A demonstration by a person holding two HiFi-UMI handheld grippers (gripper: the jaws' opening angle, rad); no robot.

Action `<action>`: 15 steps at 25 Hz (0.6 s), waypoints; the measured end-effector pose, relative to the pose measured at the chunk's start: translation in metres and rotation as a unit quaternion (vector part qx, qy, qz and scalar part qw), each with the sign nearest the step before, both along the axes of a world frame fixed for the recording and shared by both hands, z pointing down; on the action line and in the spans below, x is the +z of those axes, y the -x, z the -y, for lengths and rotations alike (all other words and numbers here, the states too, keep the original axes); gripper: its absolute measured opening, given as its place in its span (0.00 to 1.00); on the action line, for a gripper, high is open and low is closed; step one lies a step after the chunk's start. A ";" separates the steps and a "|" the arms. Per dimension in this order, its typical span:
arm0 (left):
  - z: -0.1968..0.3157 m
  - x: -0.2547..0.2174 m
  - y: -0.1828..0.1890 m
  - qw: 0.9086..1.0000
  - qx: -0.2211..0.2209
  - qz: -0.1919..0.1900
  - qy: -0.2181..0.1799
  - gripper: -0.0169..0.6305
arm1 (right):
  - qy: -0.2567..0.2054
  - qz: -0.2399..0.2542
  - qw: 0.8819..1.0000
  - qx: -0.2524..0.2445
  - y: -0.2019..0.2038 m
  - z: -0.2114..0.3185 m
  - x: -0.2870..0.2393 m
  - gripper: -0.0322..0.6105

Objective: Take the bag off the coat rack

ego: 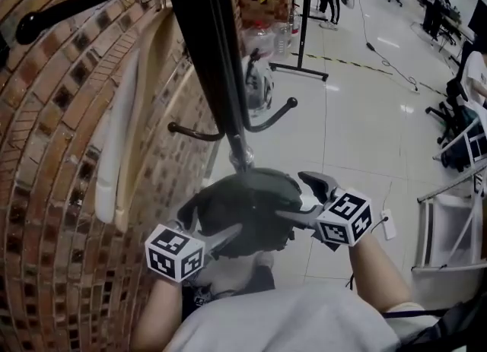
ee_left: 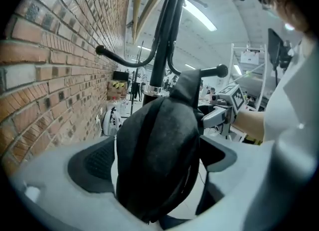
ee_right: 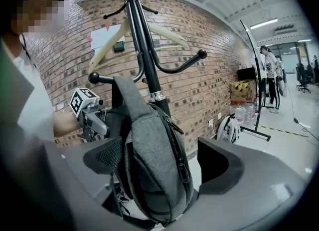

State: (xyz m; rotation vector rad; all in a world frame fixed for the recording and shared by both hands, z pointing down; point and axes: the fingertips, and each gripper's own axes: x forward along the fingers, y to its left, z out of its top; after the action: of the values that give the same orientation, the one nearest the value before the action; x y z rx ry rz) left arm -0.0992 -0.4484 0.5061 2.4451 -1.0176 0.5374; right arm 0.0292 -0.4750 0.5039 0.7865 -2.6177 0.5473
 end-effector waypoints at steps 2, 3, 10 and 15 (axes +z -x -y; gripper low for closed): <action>0.000 0.006 -0.003 1.000 0.009 -0.004 0.014 0.85 | 0.009 -0.007 1.000 -0.010 0.005 0.003 0.010 0.78; 0.000 0.008 -0.005 1.000 0.013 -0.005 0.020 0.85 | 0.016 -0.009 1.000 -0.017 0.008 0.003 0.015 0.77; -0.005 0.014 -0.012 0.997 0.040 -0.027 0.057 0.79 | 0.027 -0.018 0.999 -0.026 0.009 -0.002 0.031 0.68; -0.006 0.014 -0.007 0.998 0.018 -0.023 0.057 0.59 | 0.029 -0.026 0.999 -0.007 0.011 -0.006 0.032 0.44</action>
State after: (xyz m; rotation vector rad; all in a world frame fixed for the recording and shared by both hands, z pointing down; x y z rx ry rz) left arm -0.0919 -0.4422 0.5204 2.3673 -0.9022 0.5338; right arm 0.0177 -0.4694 0.5361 0.7534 -2.5471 0.5877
